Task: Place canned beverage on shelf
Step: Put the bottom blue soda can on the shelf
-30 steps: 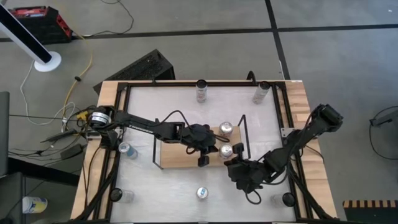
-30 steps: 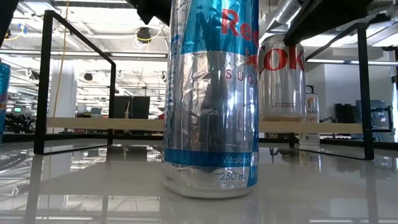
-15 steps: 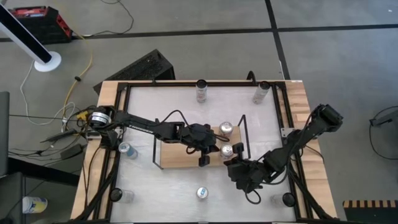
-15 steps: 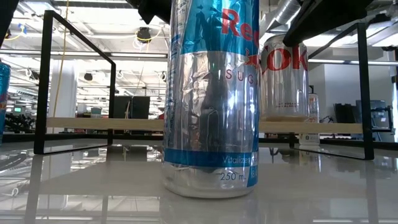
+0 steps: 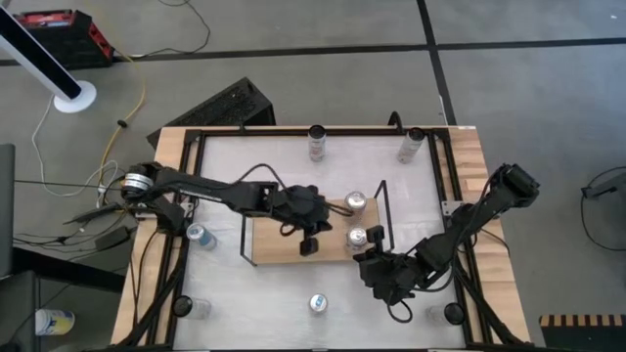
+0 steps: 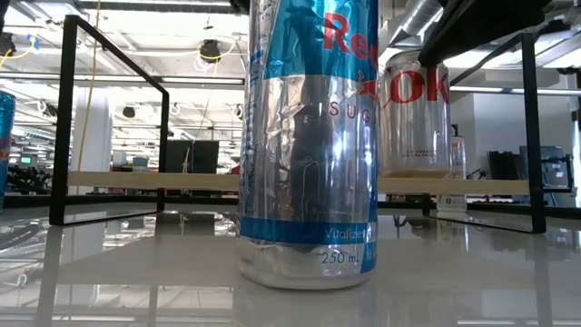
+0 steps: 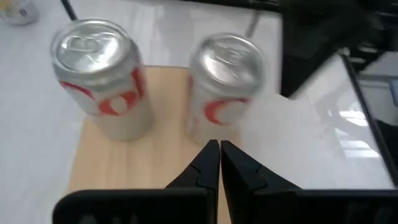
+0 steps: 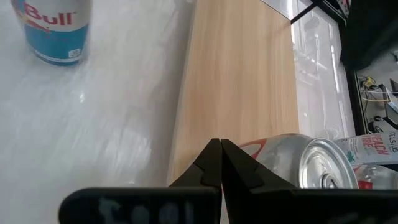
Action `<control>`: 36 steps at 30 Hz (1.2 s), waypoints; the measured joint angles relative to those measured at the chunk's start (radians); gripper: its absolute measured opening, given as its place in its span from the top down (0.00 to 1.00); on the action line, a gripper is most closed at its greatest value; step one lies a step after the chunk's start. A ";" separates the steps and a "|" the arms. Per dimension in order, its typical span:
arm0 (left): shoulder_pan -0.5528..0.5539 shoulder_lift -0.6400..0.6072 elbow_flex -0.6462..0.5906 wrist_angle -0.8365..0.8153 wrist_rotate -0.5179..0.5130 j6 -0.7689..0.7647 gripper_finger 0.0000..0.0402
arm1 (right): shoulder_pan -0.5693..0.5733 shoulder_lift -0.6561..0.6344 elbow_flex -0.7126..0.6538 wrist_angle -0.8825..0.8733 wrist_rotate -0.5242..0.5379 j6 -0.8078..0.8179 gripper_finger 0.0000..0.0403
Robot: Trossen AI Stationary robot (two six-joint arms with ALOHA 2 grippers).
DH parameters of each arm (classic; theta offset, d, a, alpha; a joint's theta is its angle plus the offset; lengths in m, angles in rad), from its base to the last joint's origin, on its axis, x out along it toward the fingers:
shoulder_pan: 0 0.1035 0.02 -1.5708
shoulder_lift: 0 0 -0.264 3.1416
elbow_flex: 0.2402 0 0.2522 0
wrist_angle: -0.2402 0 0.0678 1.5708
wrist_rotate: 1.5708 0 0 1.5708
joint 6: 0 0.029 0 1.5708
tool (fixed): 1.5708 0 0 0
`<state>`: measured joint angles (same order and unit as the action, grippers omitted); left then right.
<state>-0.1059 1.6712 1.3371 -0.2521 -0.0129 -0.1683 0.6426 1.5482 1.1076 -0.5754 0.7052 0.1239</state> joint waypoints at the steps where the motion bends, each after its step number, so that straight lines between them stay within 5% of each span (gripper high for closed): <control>1: -0.015 -0.019 0.004 -0.030 0.001 -0.005 1.00 | 0.000 0.000 0.000 0.000 0.000 0.004 0.94; 10: -0.244 -0.155 0.007 -0.134 -0.066 -0.026 1.00 | -0.001 0.000 0.000 0.006 0.000 0.032 0.94; 23: -0.485 -0.039 0.006 -0.016 -0.146 0.141 0.98 | -0.011 0.000 -0.001 0.080 0.000 -0.025 0.94; 36: -0.473 -0.016 0.006 0.062 -0.205 0.191 0.59 | -0.010 0.000 -0.001 0.067 0.000 -0.046 0.94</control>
<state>-0.5793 1.6557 1.3430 -0.1904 -0.2179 0.0223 0.6323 1.5482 1.1069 -0.5086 0.7048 0.0784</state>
